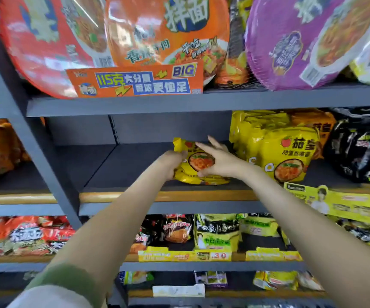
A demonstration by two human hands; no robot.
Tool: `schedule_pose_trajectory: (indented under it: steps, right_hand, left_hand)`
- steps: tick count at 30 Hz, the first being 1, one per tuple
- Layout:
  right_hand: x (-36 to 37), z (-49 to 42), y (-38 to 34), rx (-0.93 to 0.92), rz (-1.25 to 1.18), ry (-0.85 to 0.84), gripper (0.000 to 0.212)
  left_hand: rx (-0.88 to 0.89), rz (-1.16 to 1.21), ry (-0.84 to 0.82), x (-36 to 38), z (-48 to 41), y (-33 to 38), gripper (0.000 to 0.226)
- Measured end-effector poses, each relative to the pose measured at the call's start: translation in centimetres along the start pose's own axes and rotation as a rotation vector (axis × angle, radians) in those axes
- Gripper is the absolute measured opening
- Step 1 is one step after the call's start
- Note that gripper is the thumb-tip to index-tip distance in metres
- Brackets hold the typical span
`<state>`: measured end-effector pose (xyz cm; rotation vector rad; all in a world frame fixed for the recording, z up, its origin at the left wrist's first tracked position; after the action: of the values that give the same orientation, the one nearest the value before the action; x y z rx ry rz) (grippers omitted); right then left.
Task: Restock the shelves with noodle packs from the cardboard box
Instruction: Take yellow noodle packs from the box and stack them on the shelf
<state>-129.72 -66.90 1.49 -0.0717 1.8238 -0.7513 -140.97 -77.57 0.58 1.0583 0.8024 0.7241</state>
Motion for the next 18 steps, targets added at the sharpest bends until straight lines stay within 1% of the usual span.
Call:
schedule_pose_trajectory:
  steps: [2, 4, 5, 7, 8, 9, 11, 12, 13, 15, 18]
  right_hand:
    - [0.7, -1.3, 0.5, 0.024, -0.021, -0.062, 0.091]
    - [1.3, -2.0, 0.7, 0.049, -0.013, -0.121, 0.091]
    - [1.5, -2.4, 0.8, 0.061, 0.004, -0.145, 0.091]
    - [2.0, -2.9, 0.8, 0.075, 0.039, -0.172, 0.092]
    - [2.1, -3.0, 0.8, 0.07, 0.056, -0.185, 0.093]
    - [2.3, -3.1, 0.8, 0.06, 0.075, -0.201, 0.093]
    - [2.3, -3.2, 0.7, 0.033, 0.131, -0.241, 0.093]
    - [2.3, -3.2, 0.7, 0.02, 0.162, -0.261, 0.094]
    - [2.3, -3.2, 0.6, 0.008, 0.185, -0.275, 0.095]
    - [2.4, -3.3, 0.6, -0.013, 0.188, -0.269, 0.096]
    - [2.9, -3.8, 1.2, -0.069, 0.159, -0.187, 0.097]
  left_hand:
    - [-0.007, -0.05, -0.026, 0.1, -2.1, -0.7, 0.037]
    - [0.033, -0.183, -0.045, 0.2, -2.5, -0.7, 0.04]
    - [0.092, -0.309, -0.034, 0.3, -2.6, -0.6, 0.043]
    - [0.237, -0.635, 0.084, 0.4, -2.5, 0.0, 0.054]
    - [0.297, -0.731, 0.109, 0.4, -2.3, 0.3, 0.061]
    - [0.37, -0.782, 0.062, 0.6, -2.0, 0.5, 0.067]
    - [0.511, -0.874, -0.154, 1.2, -1.6, 0.3, 0.071]
    - [0.532, -0.929, -0.247, 1.2, -1.5, -0.1, 0.071]
    - [0.534, -0.963, -0.303, 1.1, -1.5, -0.4, 0.073]
    - [0.58, -0.963, -0.328, 0.7, -1.7, -0.4, 0.078]
    - [0.706, -0.918, -0.305, 0.3, -2.2, -0.5, 0.076]
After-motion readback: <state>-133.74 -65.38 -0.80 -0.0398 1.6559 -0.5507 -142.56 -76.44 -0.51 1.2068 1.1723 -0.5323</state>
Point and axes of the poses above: each hand's wrist, its own z-axis away from the middle knuckle, its own x-axis out of the palm, y = z × x, the point moved 3 cm from there along -z, towards the middle knuckle, and after that the axes turned 8 degrees about y, right-handed, at the moved point
